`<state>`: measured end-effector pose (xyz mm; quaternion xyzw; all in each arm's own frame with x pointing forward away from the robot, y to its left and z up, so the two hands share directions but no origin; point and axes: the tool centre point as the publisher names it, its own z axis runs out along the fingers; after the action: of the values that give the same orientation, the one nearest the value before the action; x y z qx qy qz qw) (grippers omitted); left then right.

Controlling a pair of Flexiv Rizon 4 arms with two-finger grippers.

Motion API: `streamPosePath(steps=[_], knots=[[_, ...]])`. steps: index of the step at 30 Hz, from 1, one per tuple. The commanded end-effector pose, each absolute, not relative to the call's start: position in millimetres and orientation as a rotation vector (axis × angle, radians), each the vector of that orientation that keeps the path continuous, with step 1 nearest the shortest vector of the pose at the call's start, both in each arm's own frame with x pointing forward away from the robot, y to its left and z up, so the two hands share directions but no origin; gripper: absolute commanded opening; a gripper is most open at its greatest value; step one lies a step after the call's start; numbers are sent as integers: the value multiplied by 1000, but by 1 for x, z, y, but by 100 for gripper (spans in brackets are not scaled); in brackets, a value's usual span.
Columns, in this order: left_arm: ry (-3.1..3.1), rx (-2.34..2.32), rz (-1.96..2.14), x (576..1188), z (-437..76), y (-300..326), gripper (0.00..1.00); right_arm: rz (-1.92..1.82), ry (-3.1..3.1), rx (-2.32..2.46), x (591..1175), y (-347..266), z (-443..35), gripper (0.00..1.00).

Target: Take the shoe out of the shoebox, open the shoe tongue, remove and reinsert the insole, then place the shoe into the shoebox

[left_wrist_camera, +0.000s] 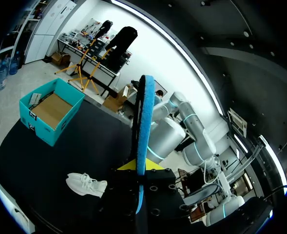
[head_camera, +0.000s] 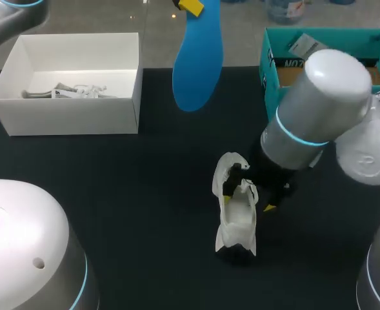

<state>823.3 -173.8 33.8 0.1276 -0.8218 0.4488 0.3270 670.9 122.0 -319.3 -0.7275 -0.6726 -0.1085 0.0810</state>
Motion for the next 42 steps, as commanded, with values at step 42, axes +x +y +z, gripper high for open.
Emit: streamPosePath(steps=[42], knots=[[-2152, 330, 1172, 825, 34, -174, 0, -933, -1945, -1586, 709, 135, -208, 100]])
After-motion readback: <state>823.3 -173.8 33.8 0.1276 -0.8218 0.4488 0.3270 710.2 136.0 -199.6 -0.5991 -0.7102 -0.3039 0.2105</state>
